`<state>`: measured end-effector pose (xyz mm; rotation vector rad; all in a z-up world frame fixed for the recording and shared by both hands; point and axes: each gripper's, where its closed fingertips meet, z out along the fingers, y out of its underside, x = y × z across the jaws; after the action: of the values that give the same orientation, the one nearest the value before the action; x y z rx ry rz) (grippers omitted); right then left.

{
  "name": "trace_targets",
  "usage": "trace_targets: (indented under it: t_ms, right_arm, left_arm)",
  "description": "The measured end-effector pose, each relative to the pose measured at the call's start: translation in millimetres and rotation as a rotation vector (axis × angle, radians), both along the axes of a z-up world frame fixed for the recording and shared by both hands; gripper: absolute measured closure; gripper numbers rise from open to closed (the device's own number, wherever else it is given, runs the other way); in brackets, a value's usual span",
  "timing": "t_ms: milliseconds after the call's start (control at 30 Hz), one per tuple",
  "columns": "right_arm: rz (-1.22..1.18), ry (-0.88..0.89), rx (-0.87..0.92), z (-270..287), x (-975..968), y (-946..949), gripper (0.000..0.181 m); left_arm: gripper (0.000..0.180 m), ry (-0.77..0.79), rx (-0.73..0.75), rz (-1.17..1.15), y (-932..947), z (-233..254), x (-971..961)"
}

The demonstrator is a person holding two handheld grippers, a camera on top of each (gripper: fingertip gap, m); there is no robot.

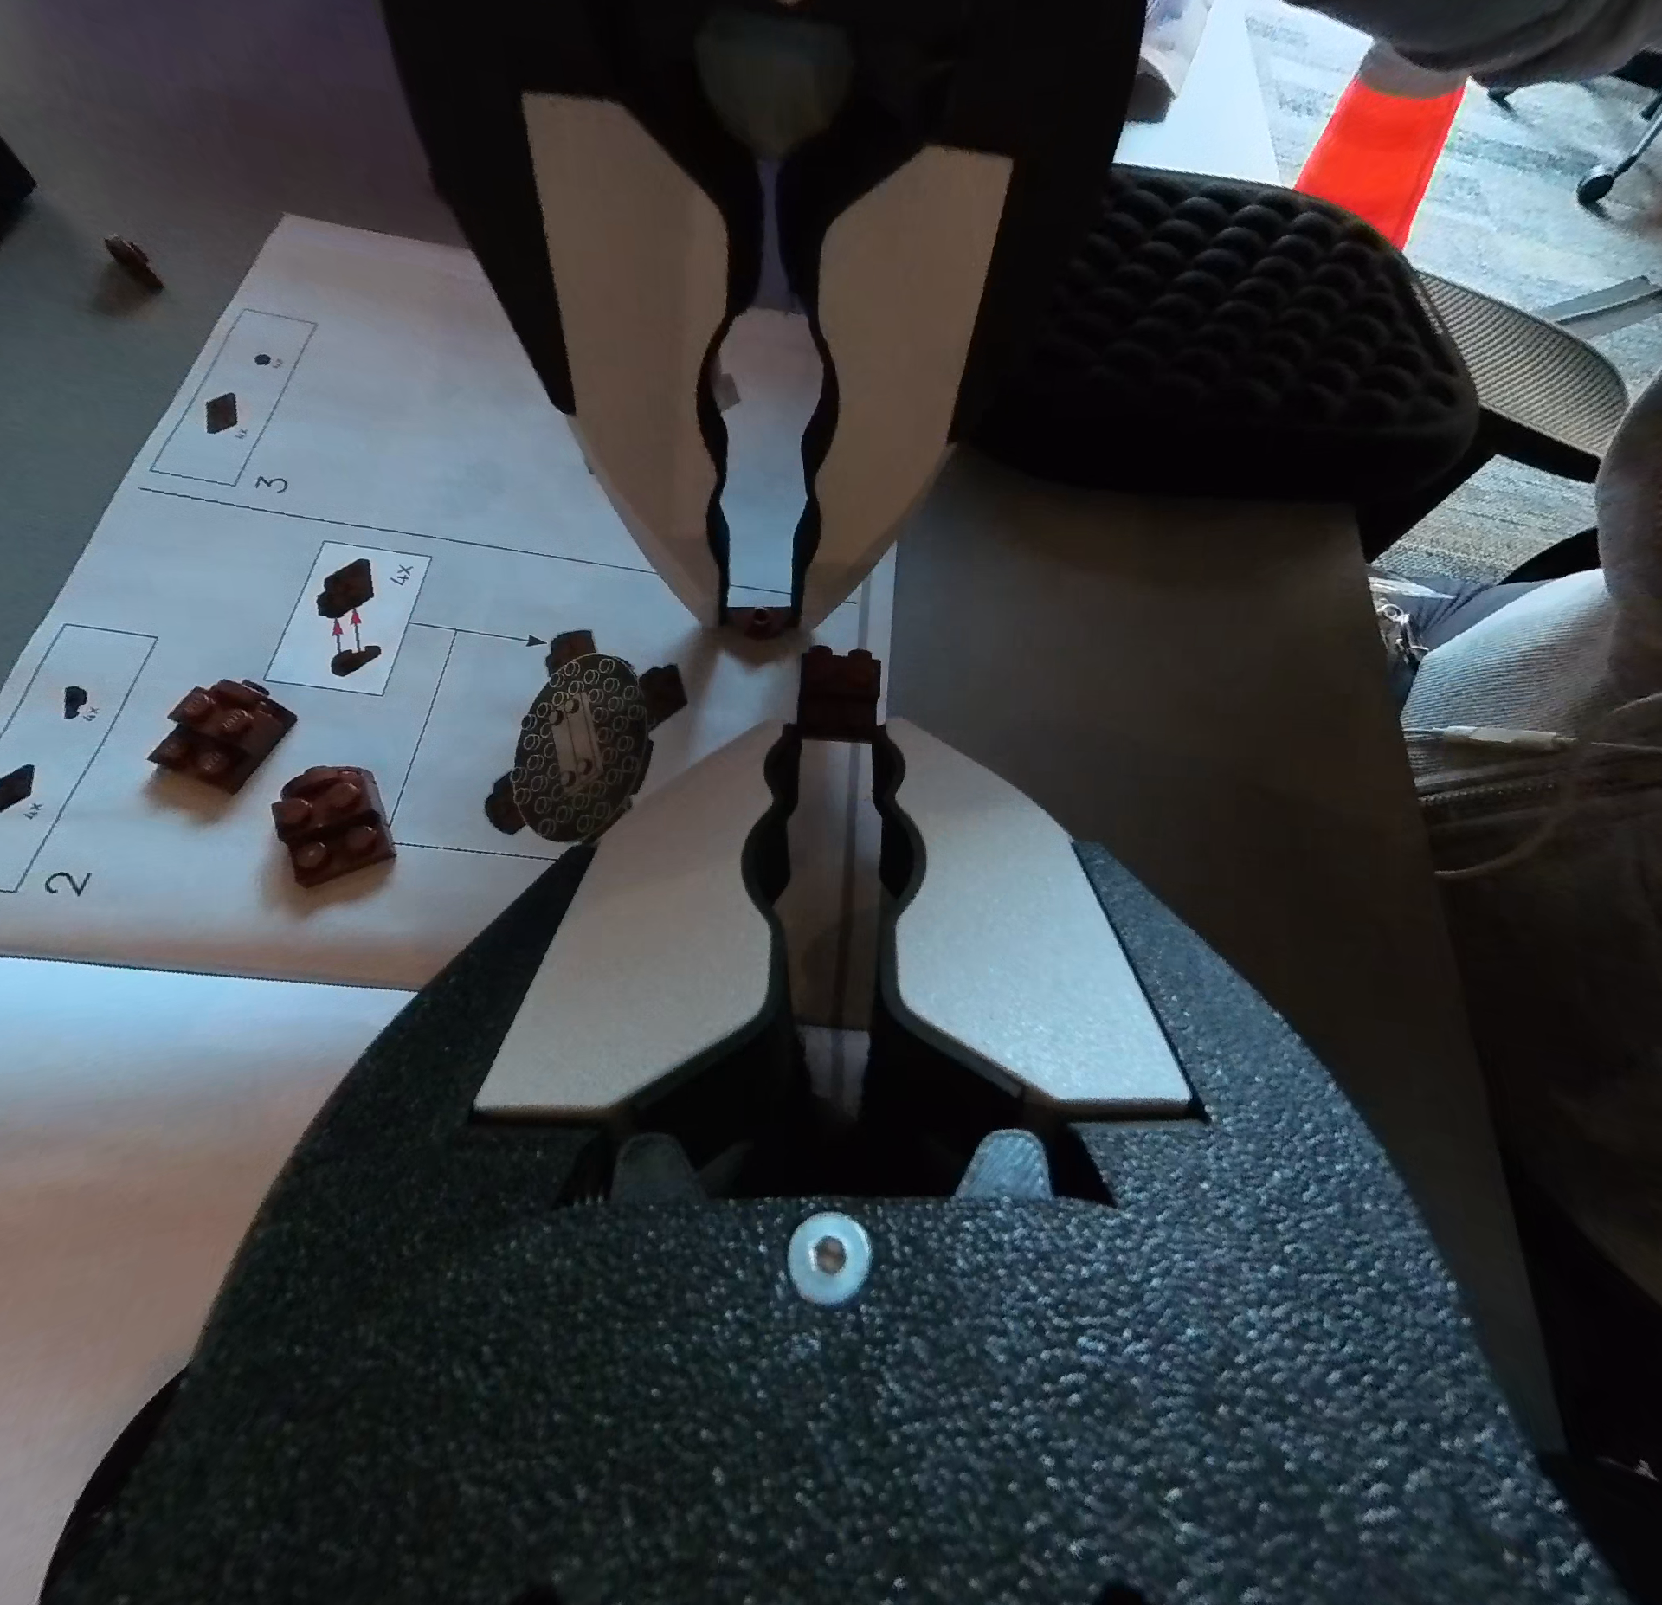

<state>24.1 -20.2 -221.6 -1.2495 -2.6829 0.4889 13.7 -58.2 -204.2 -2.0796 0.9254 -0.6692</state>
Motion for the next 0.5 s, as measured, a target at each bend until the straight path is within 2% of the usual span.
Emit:
trace_targets:
  t_ms: [100,333,500]
  right_arm:
    - [-0.012,0.072,-0.006,4.4,-2.2,2.5,0.167]
    - [-0.161,0.645,-0.468,91.7,-16.9,-16.4,0.167]
    - [-0.175,0.641,-0.48,85.7,-20.4,-28.4,0.167]
  left_arm:
    - [0.166,-0.045,0.015,0.013,1.0,6.0,-1.4]
    - [0.166,-0.432,0.087,0.038,2.1,53.2,-18.0]
    - [0.166,-0.4,0.105,-0.003,-1.6,51.3,-12.3]
